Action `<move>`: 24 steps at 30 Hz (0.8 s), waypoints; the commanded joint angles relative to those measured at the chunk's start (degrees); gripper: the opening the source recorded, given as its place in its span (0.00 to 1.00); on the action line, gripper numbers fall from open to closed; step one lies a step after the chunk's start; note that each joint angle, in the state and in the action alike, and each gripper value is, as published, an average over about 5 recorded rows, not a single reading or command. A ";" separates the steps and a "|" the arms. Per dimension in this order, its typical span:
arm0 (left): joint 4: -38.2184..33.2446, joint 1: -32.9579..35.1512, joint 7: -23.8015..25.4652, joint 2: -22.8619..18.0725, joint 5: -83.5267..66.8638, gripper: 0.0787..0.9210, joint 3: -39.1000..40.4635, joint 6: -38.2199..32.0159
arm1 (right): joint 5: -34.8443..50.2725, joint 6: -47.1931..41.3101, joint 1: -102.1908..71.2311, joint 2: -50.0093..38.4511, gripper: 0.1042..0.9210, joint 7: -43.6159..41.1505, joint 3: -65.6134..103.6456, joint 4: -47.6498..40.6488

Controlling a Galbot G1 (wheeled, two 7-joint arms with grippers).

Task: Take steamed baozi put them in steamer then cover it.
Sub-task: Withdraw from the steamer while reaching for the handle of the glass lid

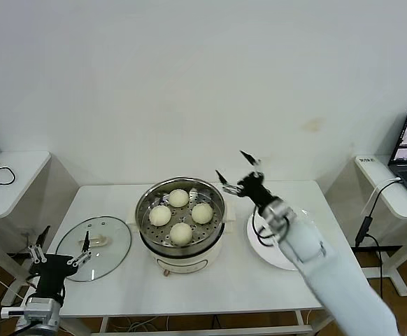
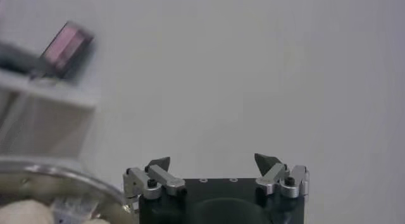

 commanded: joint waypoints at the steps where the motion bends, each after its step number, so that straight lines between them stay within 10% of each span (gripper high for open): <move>1: 7.20 0.19 1.81 3.38 20.68 0.88 -0.52 -1.51 | -5.58 8.35 -33.43 11.84 0.88 -1.17 28.69 10.50; 24: 40.13 -16.23 -3.61 16.54 57.02 0.88 11.10 -10.80 | -5.50 7.91 -44.22 17.92 0.88 0.63 41.04 15.27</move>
